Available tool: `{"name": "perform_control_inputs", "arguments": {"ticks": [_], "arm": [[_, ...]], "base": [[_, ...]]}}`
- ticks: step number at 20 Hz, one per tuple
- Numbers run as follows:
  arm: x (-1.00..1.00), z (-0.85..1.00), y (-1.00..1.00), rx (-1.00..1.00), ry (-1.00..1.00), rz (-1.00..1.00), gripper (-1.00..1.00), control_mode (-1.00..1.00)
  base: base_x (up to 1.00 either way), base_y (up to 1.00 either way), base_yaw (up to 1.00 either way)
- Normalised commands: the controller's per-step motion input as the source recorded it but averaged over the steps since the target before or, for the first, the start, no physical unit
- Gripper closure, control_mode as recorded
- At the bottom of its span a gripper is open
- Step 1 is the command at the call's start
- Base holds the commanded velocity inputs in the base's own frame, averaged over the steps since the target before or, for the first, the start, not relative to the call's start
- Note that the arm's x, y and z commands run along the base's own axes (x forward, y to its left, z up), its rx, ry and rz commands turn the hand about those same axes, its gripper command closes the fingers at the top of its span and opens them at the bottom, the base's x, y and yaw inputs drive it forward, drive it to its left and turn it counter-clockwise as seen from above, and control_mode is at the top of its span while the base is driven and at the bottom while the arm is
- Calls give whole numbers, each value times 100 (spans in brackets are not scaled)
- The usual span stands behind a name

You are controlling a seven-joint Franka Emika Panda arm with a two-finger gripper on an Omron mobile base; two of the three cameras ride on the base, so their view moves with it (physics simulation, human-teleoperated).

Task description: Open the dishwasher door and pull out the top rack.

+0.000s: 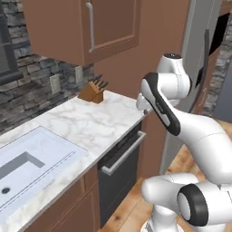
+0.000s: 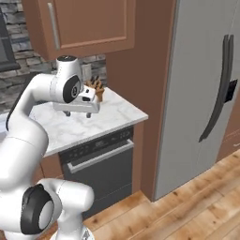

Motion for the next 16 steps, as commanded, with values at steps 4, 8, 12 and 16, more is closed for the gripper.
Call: {"name": "perform_control_inputs", "arguments": {"ticks": [4,8,12,16], "arm": [[0,0,0,0,0,0,-100,100],[0,0,0,0,0,0,-100,100],[0,0,0,0,0,0,-100,100],[0,0,0,0,0,0,-100,100]], "base": [[-1,78,-9],[39,66,-12],[25,48,-3],[13,23,-1]]}}
